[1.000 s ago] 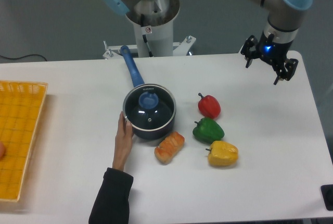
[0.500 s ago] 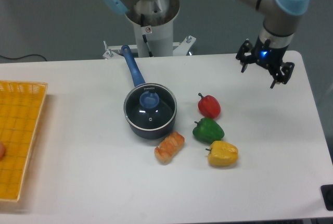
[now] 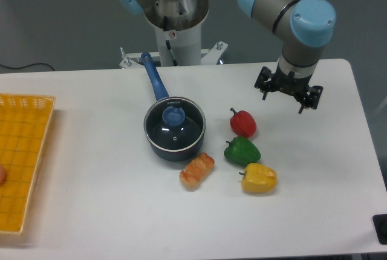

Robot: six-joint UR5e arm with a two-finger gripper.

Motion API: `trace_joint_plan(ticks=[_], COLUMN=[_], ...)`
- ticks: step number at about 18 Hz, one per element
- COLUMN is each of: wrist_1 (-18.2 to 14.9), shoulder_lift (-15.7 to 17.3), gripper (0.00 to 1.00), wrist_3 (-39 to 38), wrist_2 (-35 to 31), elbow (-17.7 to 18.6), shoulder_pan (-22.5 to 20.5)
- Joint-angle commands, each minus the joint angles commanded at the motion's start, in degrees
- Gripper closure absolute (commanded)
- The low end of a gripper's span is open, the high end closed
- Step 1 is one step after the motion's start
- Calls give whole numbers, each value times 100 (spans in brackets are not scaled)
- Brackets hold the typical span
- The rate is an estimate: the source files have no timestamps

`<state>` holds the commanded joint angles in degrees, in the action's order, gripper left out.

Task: Open the lid
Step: 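Move the gripper over the blue knob of the glass lid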

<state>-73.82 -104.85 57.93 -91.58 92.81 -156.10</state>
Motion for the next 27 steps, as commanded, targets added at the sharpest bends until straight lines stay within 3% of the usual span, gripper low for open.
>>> trace_joint_plan(ticks=[3,9,18,27], wrist_1=[-18,-18,-1,404], shoulder_lift=[-9,17,316,439], gripper=[0,0,0,0], wrist_3=[-799,-1547,-2021,-2489], wrist_2=[35,456,747,747], elbow=[0,131,422,870], shoulder_pan=[228,588,1177,1793])
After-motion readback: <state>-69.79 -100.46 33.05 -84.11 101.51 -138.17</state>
